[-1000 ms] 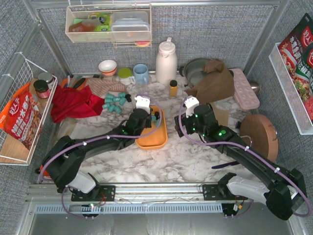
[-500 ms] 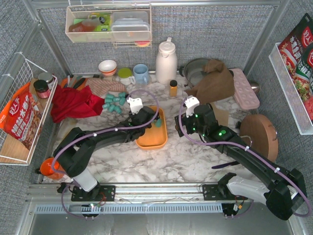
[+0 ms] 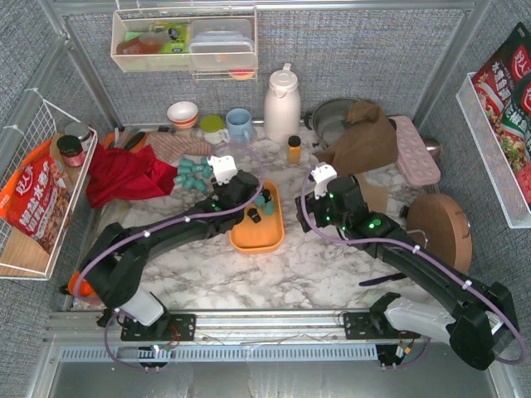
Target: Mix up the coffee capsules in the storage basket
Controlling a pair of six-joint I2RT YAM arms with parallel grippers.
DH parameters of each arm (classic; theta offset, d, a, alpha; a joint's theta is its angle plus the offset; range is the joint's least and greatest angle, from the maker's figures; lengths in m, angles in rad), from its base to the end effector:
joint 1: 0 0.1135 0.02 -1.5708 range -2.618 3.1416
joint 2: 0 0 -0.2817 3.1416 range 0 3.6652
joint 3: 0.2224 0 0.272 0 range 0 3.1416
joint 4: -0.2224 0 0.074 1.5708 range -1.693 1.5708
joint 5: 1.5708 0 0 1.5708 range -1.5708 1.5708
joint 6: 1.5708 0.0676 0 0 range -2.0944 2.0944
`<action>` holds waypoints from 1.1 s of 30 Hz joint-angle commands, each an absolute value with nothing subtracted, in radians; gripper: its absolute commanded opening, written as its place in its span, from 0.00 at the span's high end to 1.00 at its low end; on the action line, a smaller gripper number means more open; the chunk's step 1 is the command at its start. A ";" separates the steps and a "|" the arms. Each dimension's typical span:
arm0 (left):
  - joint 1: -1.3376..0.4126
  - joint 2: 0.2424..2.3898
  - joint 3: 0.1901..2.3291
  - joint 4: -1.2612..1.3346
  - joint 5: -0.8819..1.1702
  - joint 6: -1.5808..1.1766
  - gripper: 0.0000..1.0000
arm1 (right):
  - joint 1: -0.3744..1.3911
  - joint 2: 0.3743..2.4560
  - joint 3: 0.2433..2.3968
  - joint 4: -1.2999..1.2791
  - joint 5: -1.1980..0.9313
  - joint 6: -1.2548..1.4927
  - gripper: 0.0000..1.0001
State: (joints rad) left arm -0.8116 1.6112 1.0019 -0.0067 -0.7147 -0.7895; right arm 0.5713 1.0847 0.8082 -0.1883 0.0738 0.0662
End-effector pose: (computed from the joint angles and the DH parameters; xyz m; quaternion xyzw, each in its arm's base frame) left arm 0.2974 -0.2490 0.2201 -0.1515 0.8338 -0.0926 0.5227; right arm 0.2436 0.1507 0.2845 -0.1937 0.8282 0.1347 0.5083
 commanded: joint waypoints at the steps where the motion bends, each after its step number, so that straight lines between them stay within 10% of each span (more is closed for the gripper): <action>1: -0.812 1.514 0.969 0.055 -0.748 -0.659 0.41 | 0.572 1.097 0.816 -0.161 0.086 0.079 0.12; 6: -0.807 1.368 0.898 0.048 -0.842 -0.554 0.08 | 0.572 1.134 0.831 -0.132 0.082 0.086 0.12; 11: -0.723 1.319 0.882 -0.069 -0.820 -0.535 0.03 | 0.573 1.175 0.857 -0.132 0.085 0.089 0.12; 33: -0.339 1.820 1.098 -0.037 -0.531 -0.800 0.21 | 0.572 1.120 0.813 -0.143 0.092 0.083 0.12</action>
State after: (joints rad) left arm -0.3546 1.7813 1.0588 -0.0681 -0.5819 -0.7712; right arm 0.5713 1.1290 0.8158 -0.1493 0.0982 0.0803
